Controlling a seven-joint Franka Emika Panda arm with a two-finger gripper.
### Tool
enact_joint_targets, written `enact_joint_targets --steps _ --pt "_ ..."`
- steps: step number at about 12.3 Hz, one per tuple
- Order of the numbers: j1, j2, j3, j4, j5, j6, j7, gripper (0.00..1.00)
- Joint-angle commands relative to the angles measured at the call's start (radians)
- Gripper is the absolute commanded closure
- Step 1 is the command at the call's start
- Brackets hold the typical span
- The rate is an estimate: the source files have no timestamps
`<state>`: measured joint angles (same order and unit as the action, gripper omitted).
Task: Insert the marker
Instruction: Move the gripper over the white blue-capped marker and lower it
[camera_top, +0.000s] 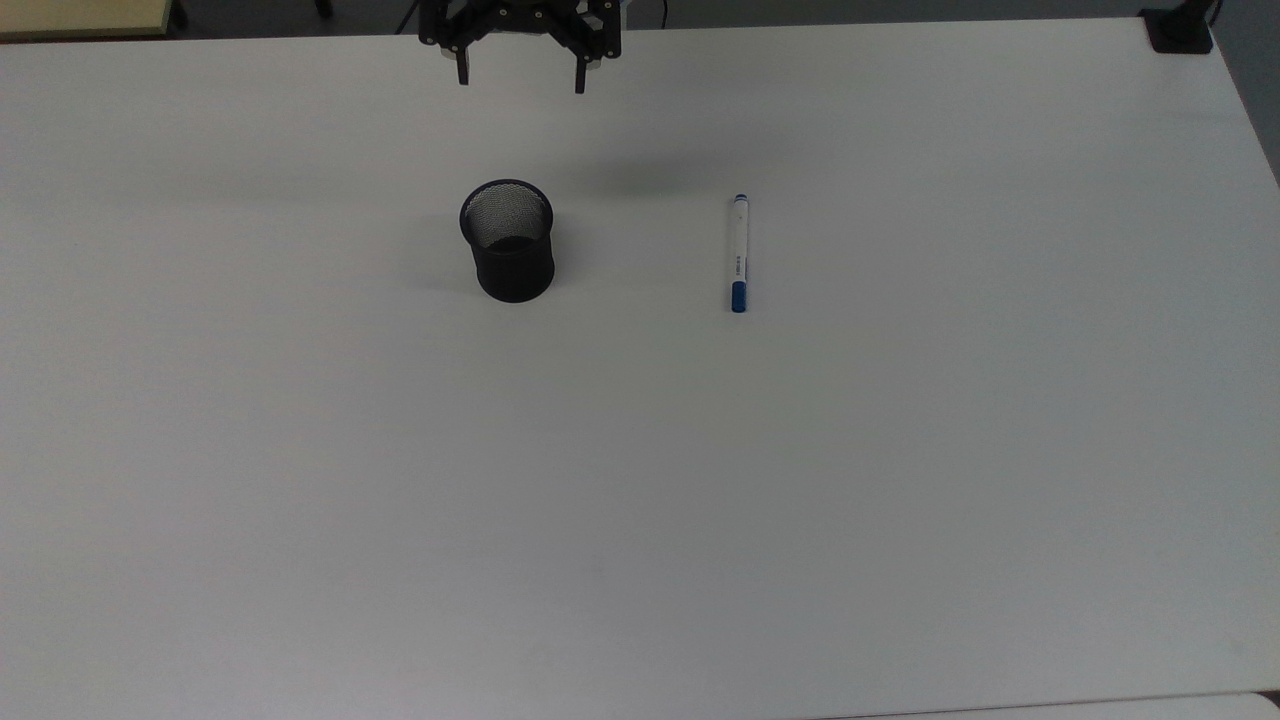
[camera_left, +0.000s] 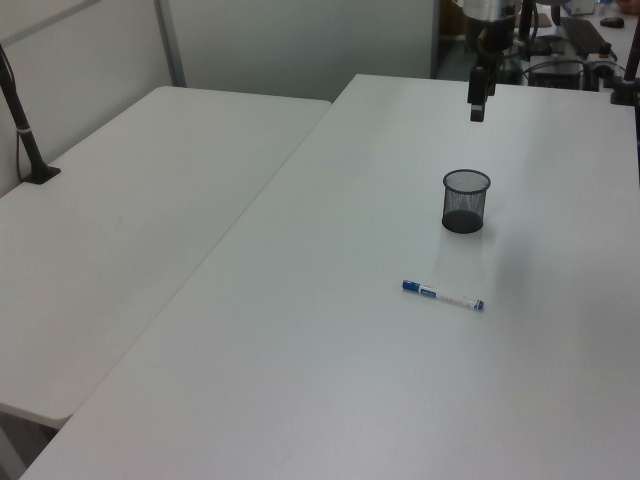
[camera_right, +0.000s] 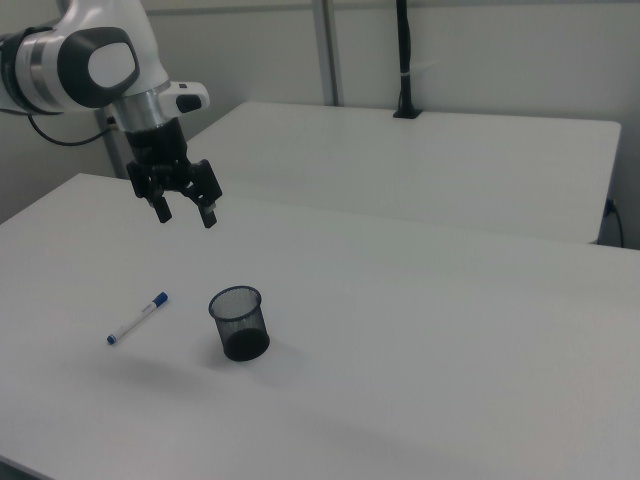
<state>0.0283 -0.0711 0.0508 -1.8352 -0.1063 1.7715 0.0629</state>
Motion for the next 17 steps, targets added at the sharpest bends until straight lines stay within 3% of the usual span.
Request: enact_joint_targets --steps 1,5,10,17 --pt "-0.011 0.013 0.006 0.022 0.028 0.002 -0.015 0.0" --pt "-0.018 0.071 -0.002 0.103 0.08 -0.007 -0.014 0.0" --pt "-0.002 0.12 0.009 0.102 0.086 0.0 0.026 0.0" --pt "0.163 0.204 0.011 0.024 0.083 0.055 0.13 0.0"
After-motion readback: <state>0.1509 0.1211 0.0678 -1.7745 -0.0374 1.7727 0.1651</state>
